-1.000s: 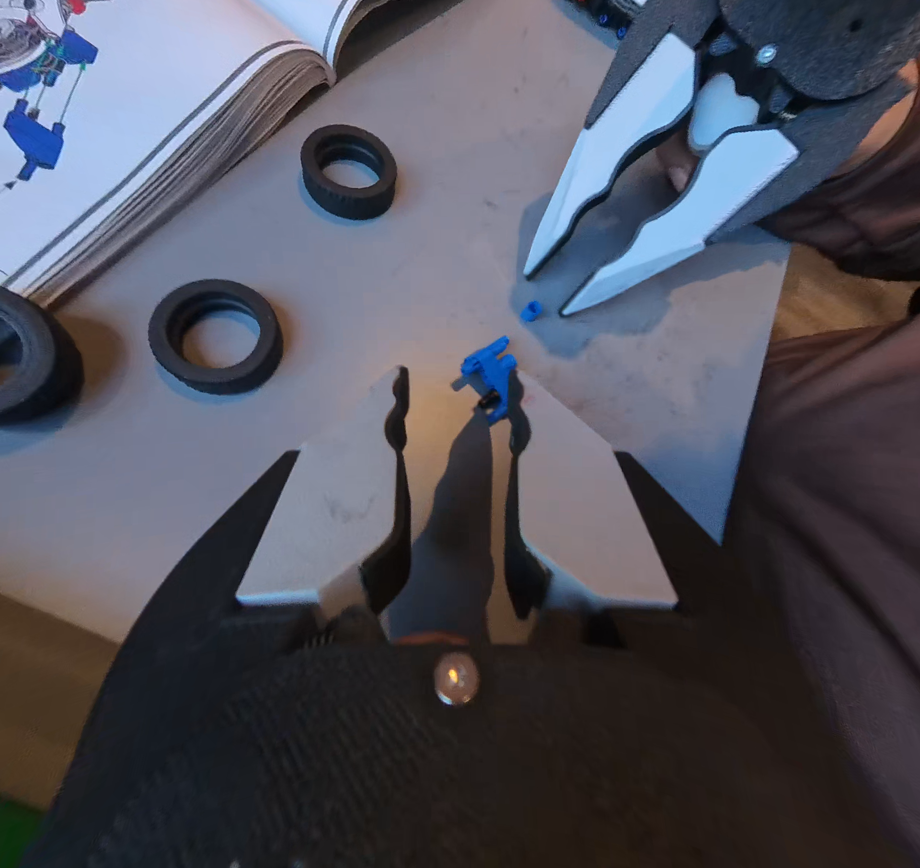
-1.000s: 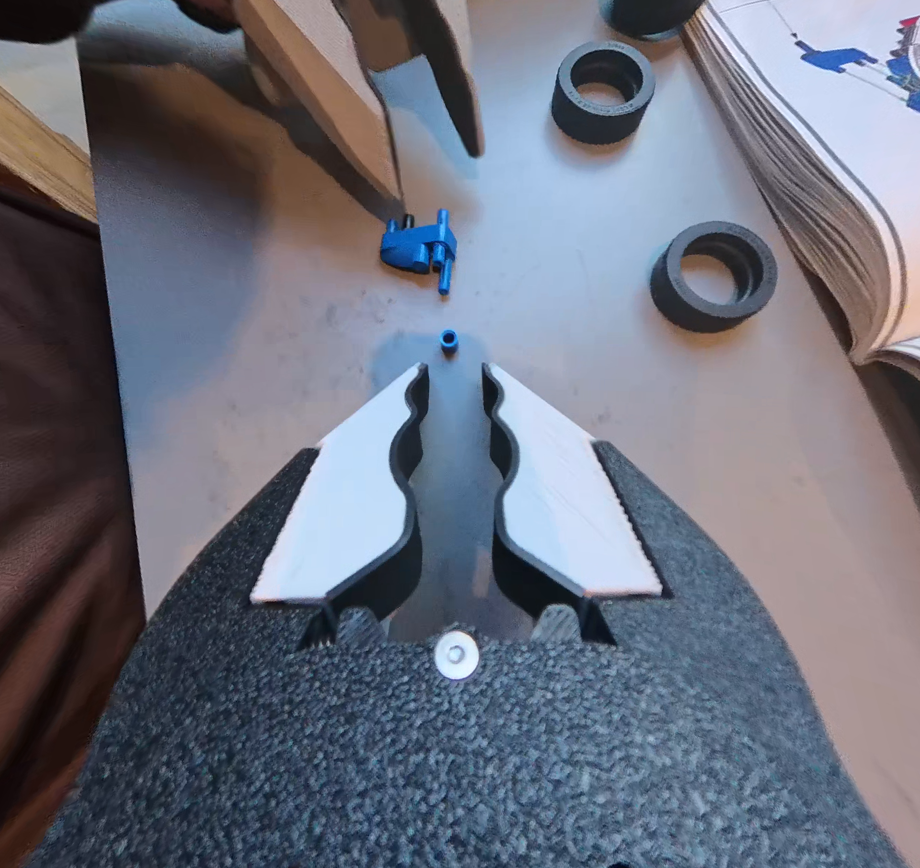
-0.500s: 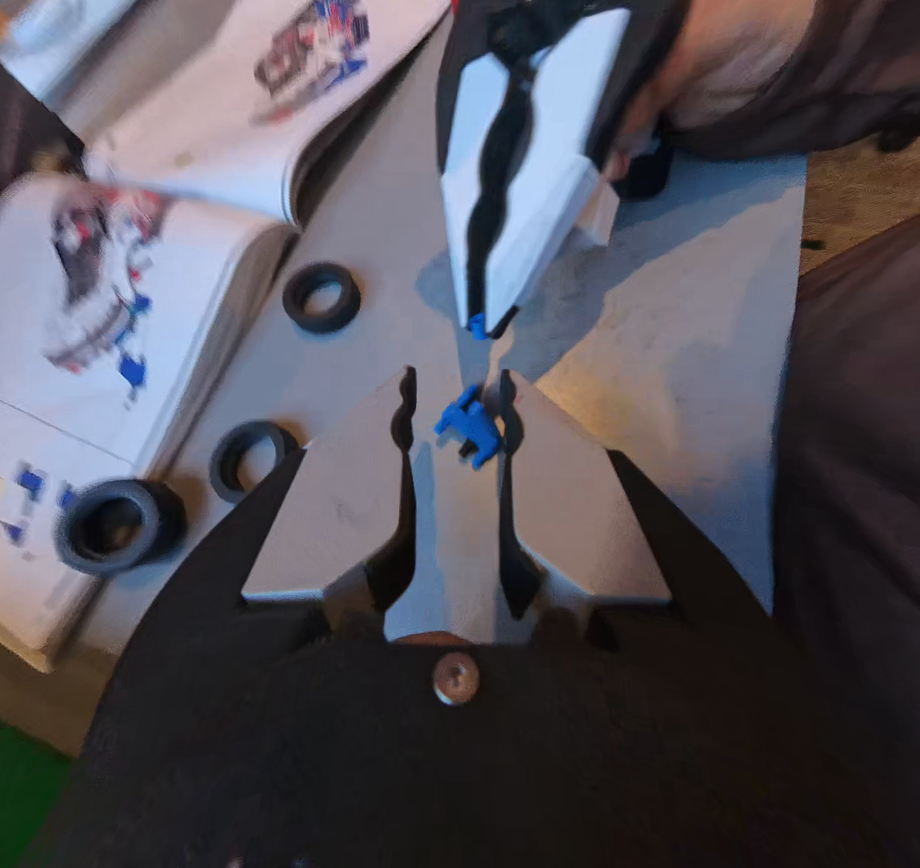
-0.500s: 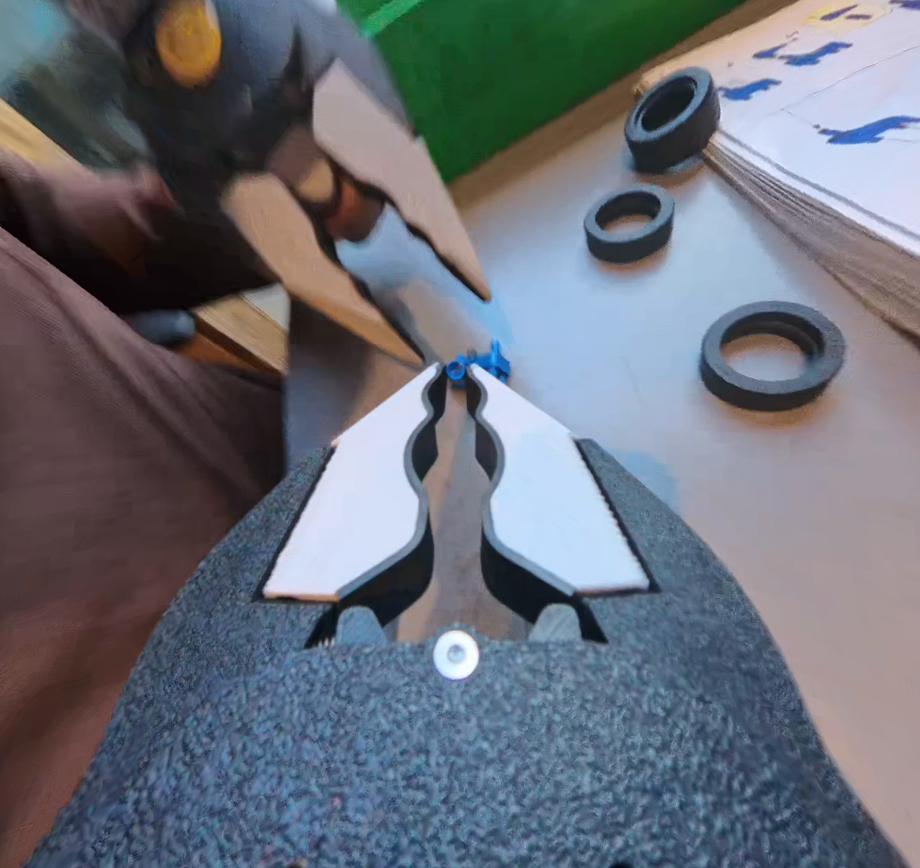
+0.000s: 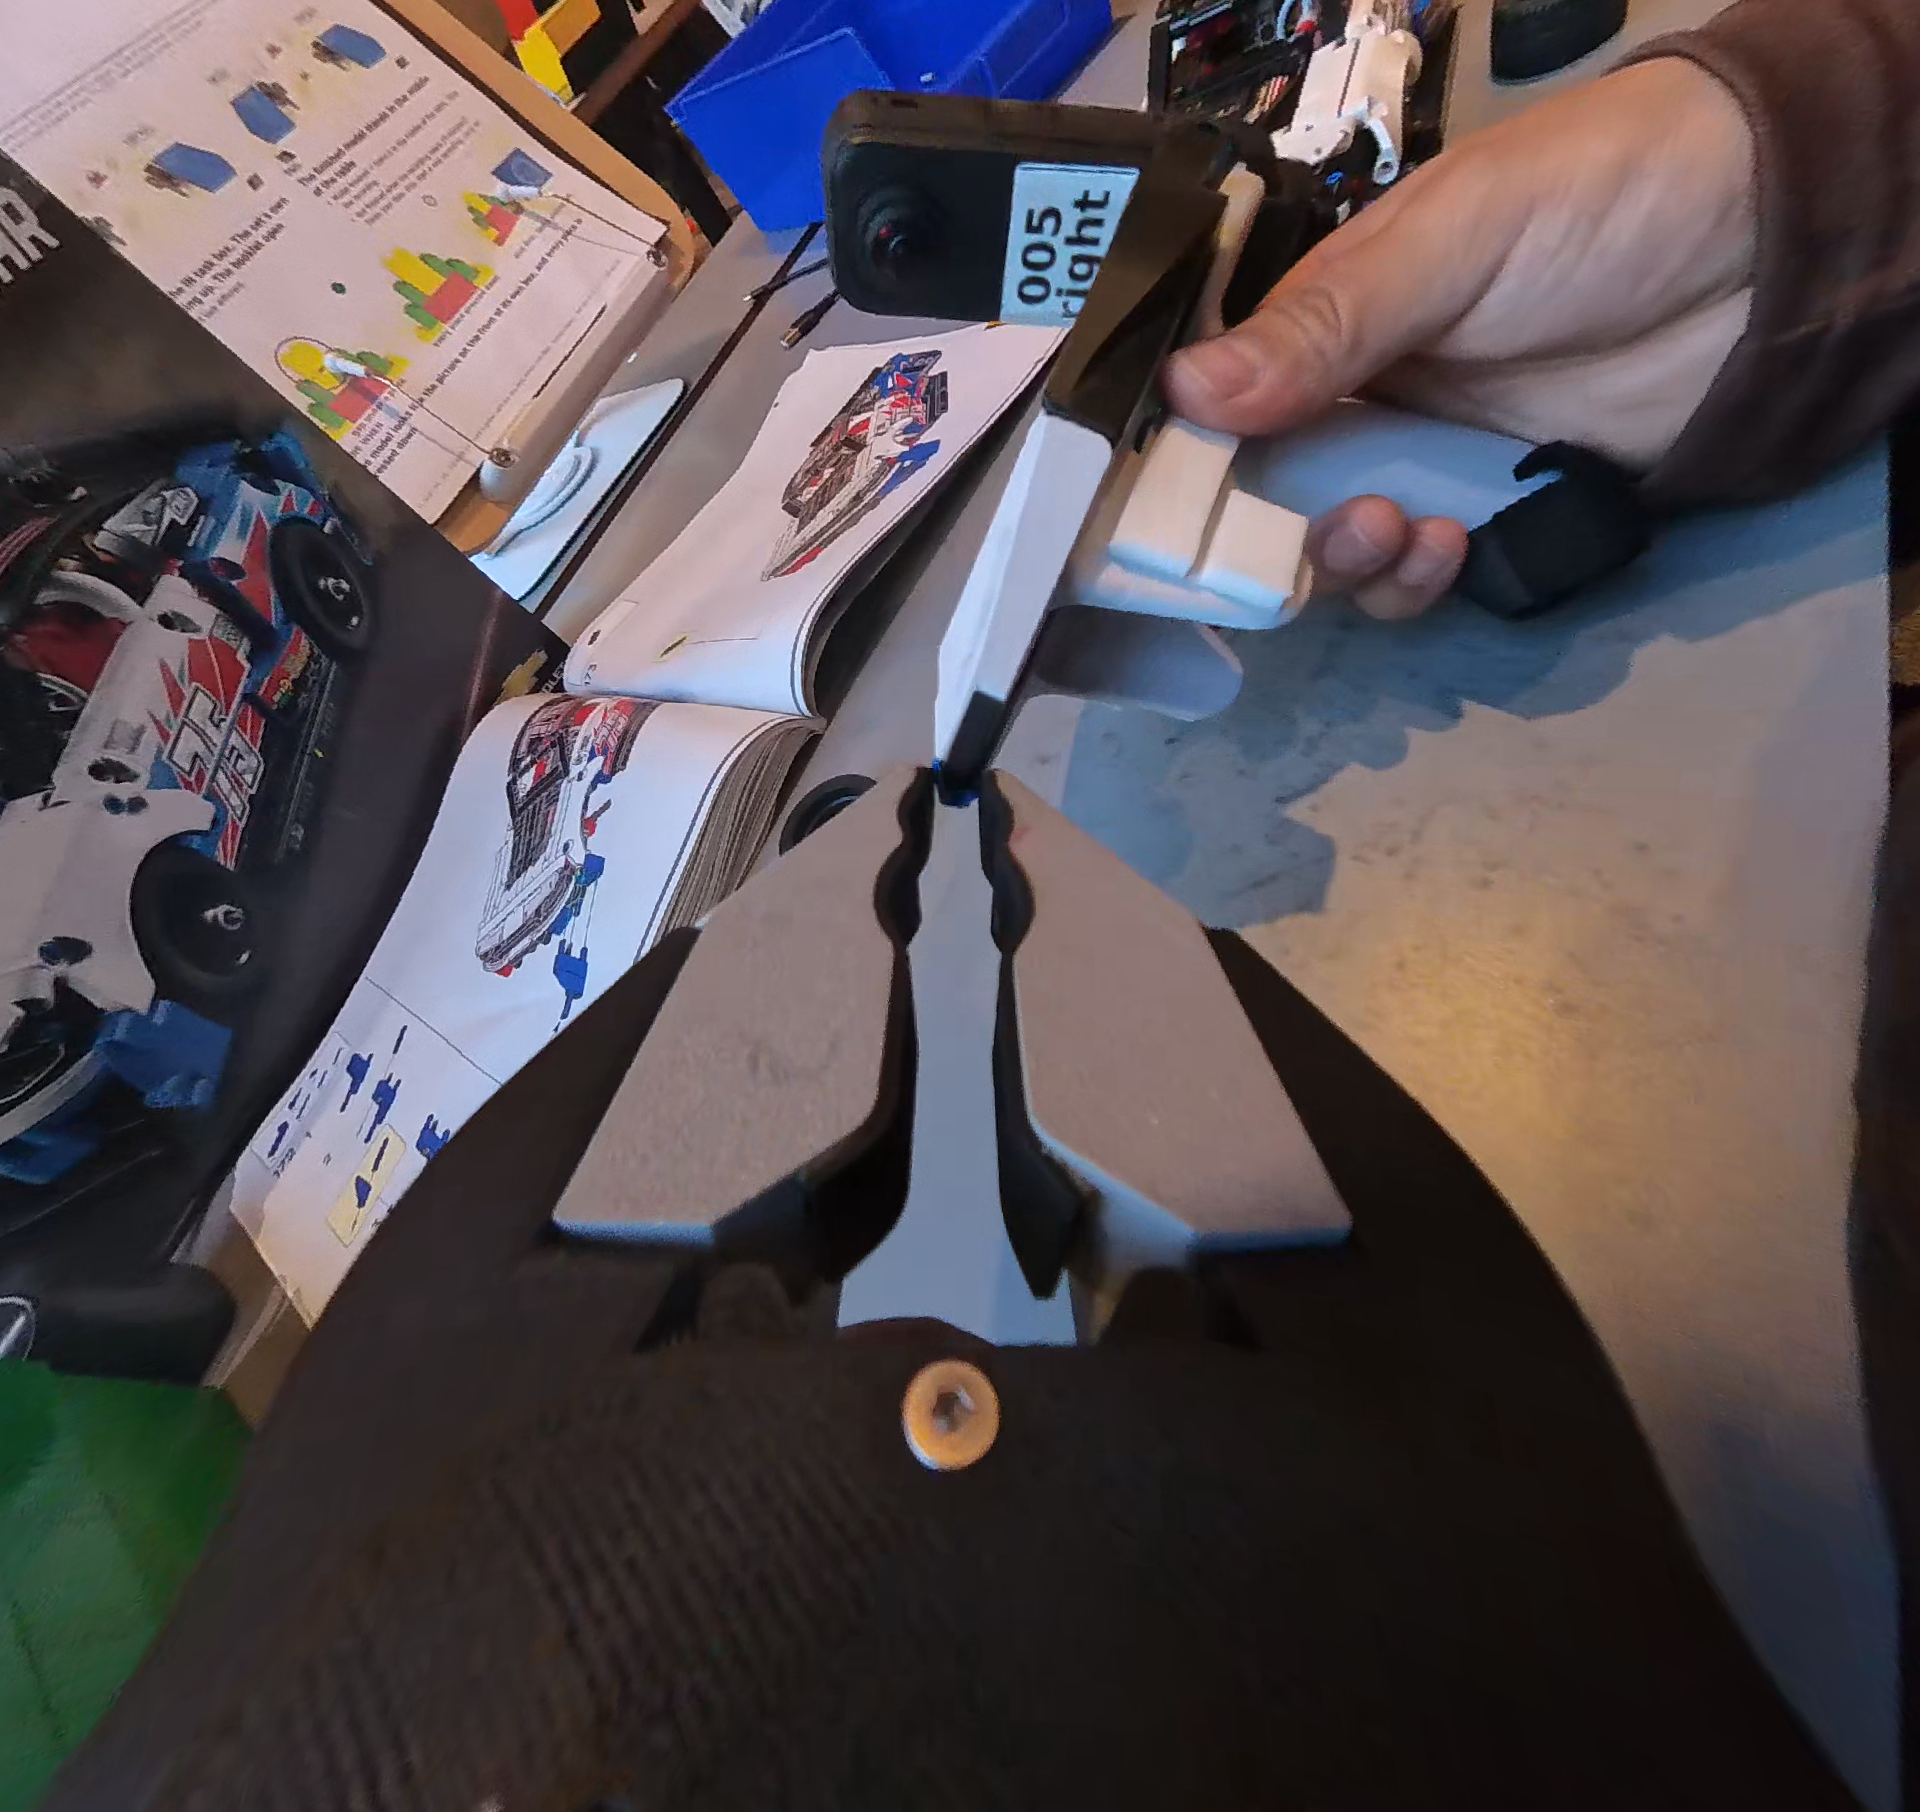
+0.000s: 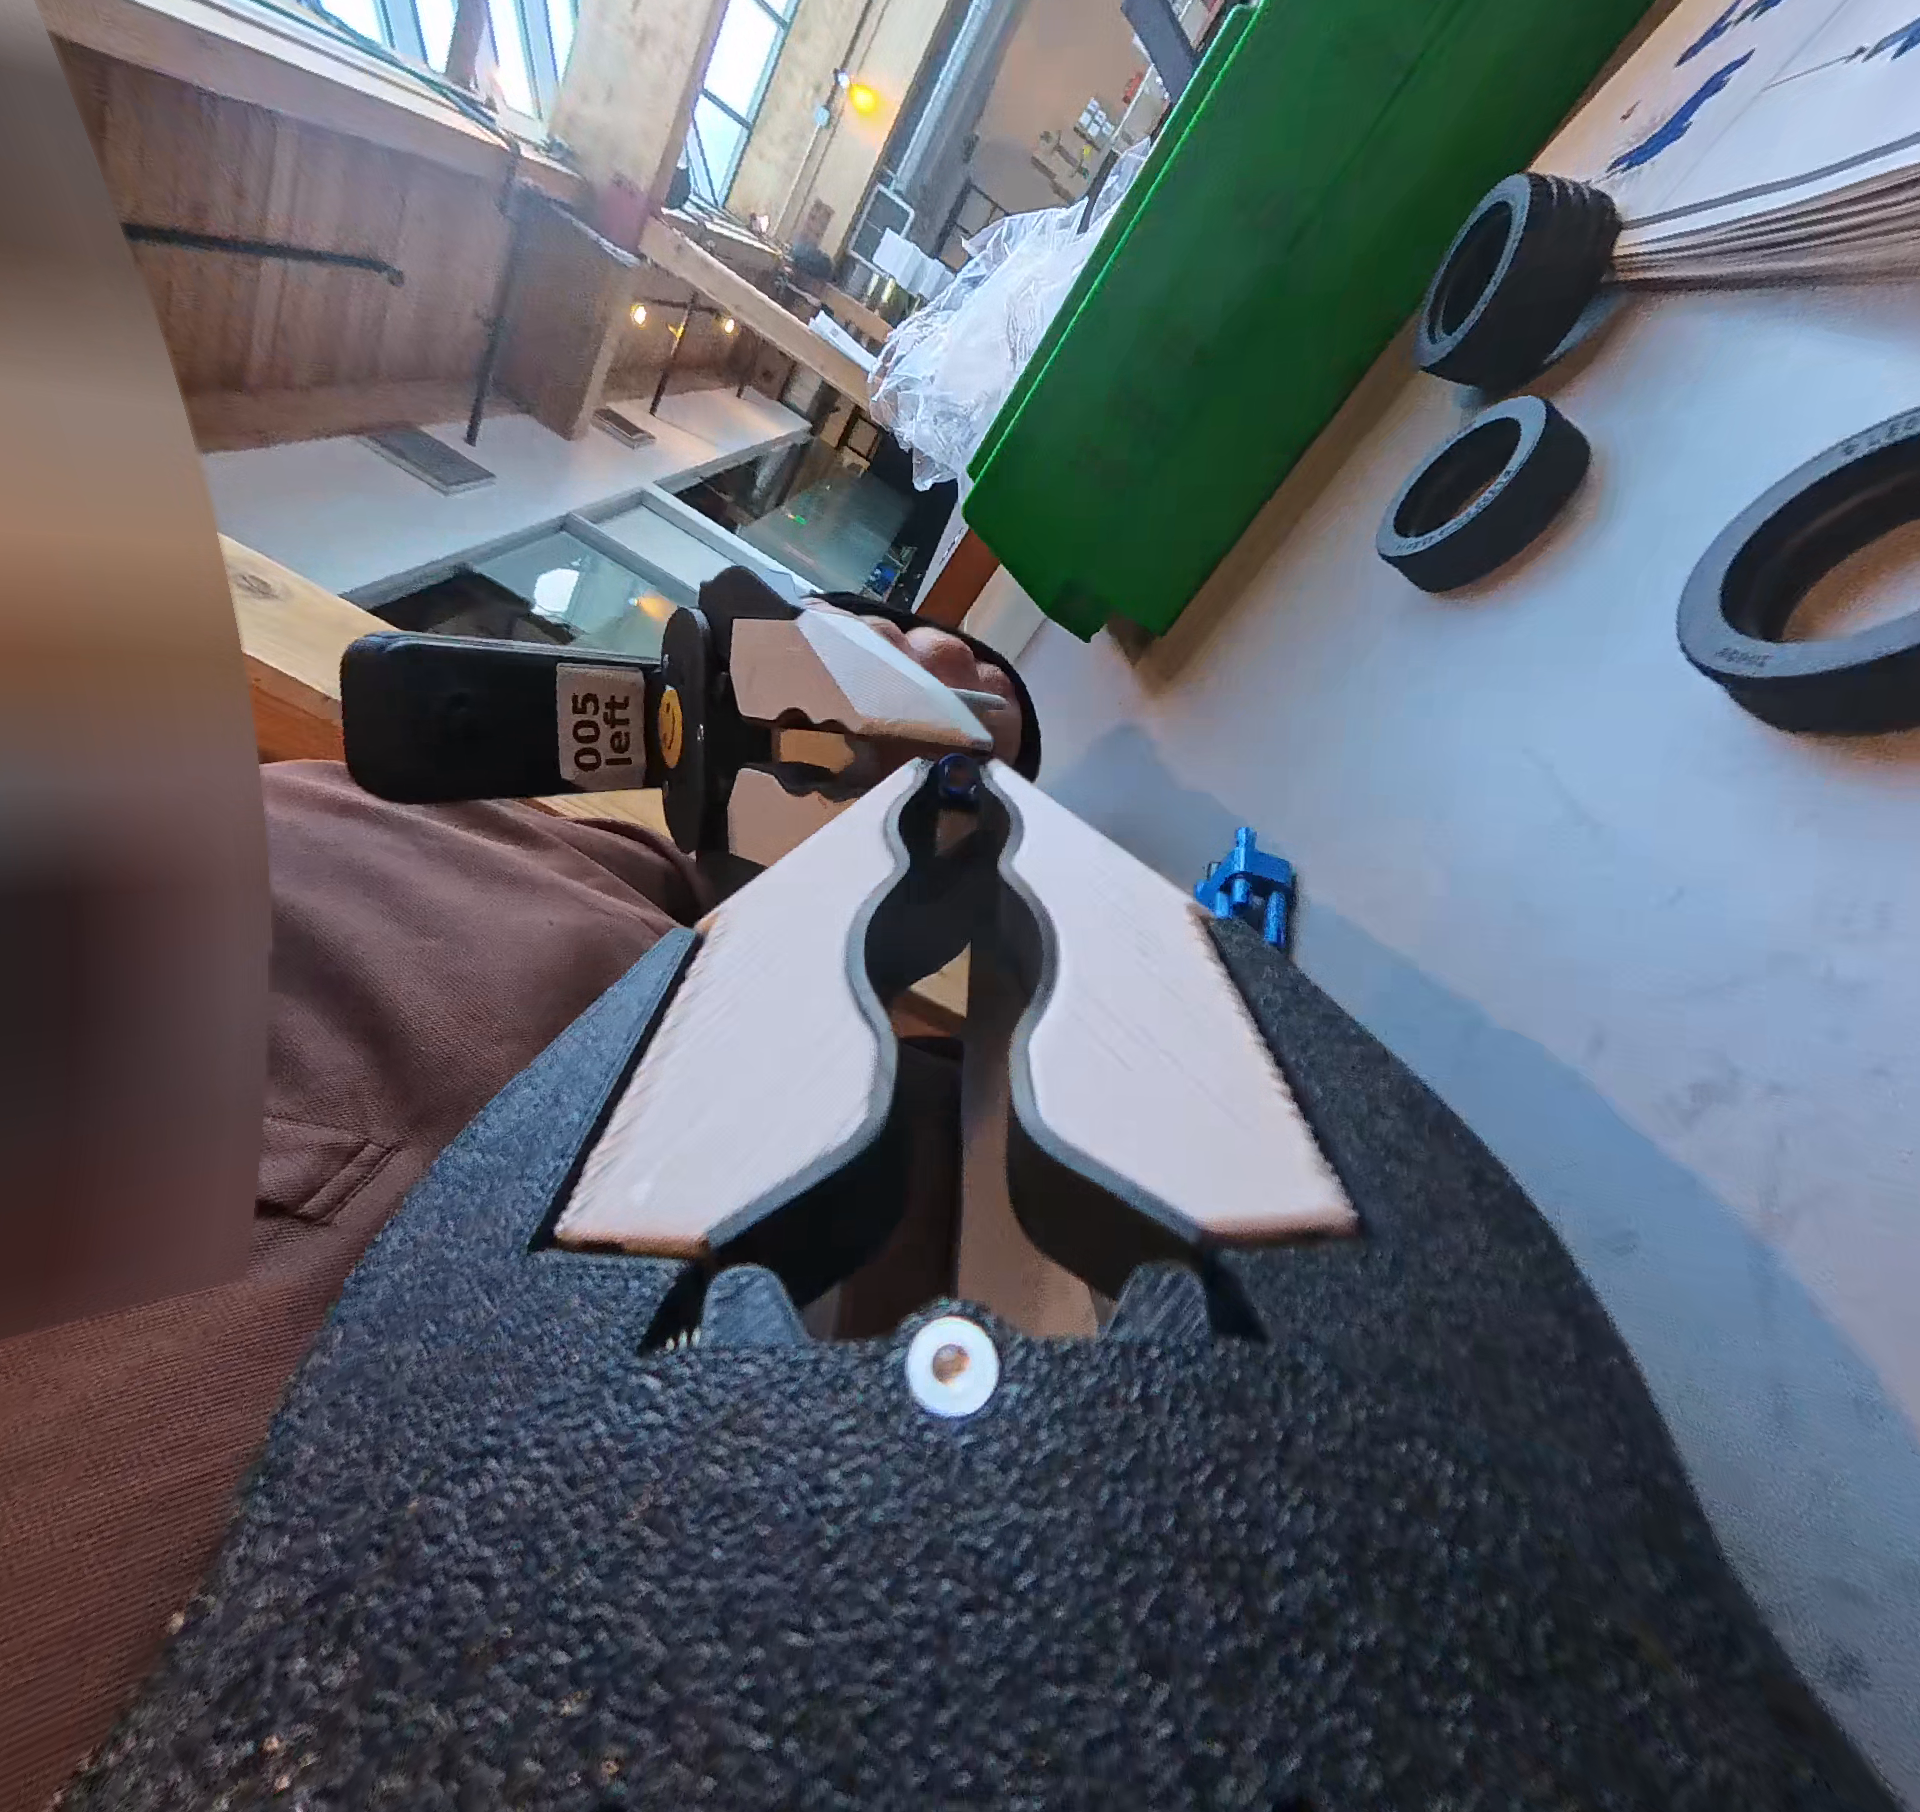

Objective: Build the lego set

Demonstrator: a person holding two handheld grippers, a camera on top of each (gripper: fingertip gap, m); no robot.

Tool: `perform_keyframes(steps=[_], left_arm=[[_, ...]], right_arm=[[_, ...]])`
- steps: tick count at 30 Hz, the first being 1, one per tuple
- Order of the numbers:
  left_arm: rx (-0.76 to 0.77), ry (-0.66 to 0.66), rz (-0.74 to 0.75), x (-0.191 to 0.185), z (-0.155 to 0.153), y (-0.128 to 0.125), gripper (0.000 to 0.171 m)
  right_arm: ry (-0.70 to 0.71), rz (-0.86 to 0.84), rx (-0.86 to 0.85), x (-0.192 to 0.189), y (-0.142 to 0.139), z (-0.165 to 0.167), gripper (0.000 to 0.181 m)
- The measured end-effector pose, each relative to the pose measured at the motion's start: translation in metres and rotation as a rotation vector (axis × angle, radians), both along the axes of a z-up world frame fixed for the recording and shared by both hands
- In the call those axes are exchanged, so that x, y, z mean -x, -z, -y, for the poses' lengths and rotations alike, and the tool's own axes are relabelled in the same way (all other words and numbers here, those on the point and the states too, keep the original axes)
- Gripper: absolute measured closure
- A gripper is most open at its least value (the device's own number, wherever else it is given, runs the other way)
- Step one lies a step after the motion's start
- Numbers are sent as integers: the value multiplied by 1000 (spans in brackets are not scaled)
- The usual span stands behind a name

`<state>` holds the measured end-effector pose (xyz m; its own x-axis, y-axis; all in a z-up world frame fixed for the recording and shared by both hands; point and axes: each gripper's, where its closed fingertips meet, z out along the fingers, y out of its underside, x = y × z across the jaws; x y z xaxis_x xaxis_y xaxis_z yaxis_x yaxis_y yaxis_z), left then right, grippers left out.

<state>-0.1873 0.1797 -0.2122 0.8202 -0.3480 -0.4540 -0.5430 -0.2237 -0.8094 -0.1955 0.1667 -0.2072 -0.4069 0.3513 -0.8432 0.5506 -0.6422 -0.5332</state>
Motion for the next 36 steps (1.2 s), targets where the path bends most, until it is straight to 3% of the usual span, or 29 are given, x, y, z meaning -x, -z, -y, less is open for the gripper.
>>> perform_keyframes(steps=[3,11,20,28,33,36], left_arm=[[28,75,-16,-5,5,3,168],[41,320,-245,-20,21,12,167],[109,472,-292,-27,35,20,168],[178,492,-281,-25,40,25,168],[210,439,-95,-19,36,25,168],[188,451,-156,-18,36,29,168]], right_arm=[[-35,7,-53,-4,4,3,174],[-210,55,-243,-21,12,16,175],[-339,55,-381,-29,21,30,175],[-388,47,-437,-27,26,36,175],[-269,-25,-539,-19,27,32,175],[-232,-34,-616,-17,31,31,174]])
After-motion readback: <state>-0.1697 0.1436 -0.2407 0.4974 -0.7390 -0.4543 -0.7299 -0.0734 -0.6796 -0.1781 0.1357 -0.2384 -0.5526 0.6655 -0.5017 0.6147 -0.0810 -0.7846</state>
